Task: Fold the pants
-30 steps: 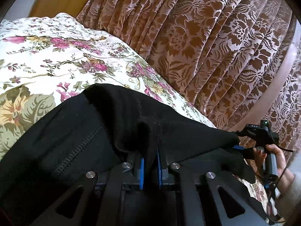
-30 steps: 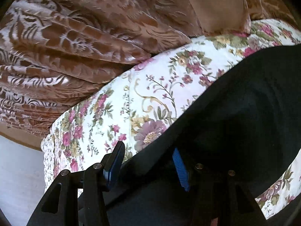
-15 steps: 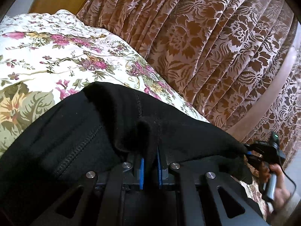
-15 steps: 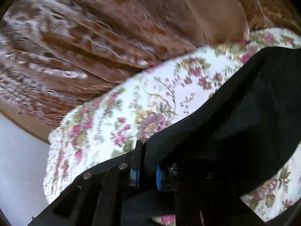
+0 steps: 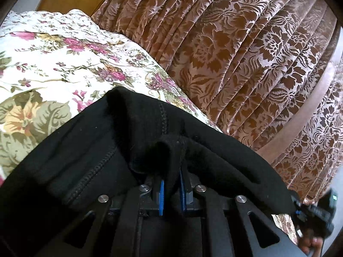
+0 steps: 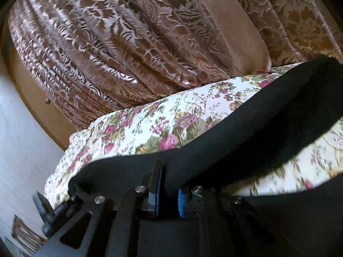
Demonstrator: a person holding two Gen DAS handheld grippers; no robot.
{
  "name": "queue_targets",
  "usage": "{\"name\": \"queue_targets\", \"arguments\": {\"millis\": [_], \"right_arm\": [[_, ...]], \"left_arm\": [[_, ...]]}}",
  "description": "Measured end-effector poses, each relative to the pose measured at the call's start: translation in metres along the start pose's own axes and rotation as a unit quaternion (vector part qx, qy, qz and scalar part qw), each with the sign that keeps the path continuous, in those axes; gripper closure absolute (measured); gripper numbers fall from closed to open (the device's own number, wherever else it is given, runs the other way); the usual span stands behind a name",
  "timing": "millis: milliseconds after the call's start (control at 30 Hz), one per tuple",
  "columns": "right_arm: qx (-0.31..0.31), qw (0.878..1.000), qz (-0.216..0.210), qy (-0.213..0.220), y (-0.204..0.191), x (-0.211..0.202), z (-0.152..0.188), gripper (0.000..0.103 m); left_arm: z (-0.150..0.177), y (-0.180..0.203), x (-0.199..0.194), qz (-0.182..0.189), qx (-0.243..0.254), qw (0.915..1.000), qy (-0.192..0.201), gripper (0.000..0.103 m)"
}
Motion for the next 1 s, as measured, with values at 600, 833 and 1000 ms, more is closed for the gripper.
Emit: {"name": "queue_targets", "arguments": {"millis": [600,833,1000], "right_arm": [[0.038,0.998,-0.033,-0.026,0.033,0.016,0.083,0.094],[0.042,0.998,-0.042,-0.022,0.033,0.015,0.083,0.094],[0.042,0.998,-0.043,-0.021,0.034,0.016,0.083,0.094]], "left_arm": [[0.003,0.018,-0.050,0.108,-0.084,0.9904,-0.020,0.031],[0.008,0.021,-0.057,0.139,-0.127,0.9811,-0.045,0.030],[0.004,0.020,-0.064,0.160,-0.196,0.9662,-0.050,0.027]]}}
Point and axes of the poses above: each gripper's, at about its wrist camera, not at the fingertips, and x roughly the way its jaws point, y to its right, z to its underside, the point moved 6 cm from there along x, roughly the way its jaws point, and after that the axes turned 2 degrees about z, right-handed, at the moved point
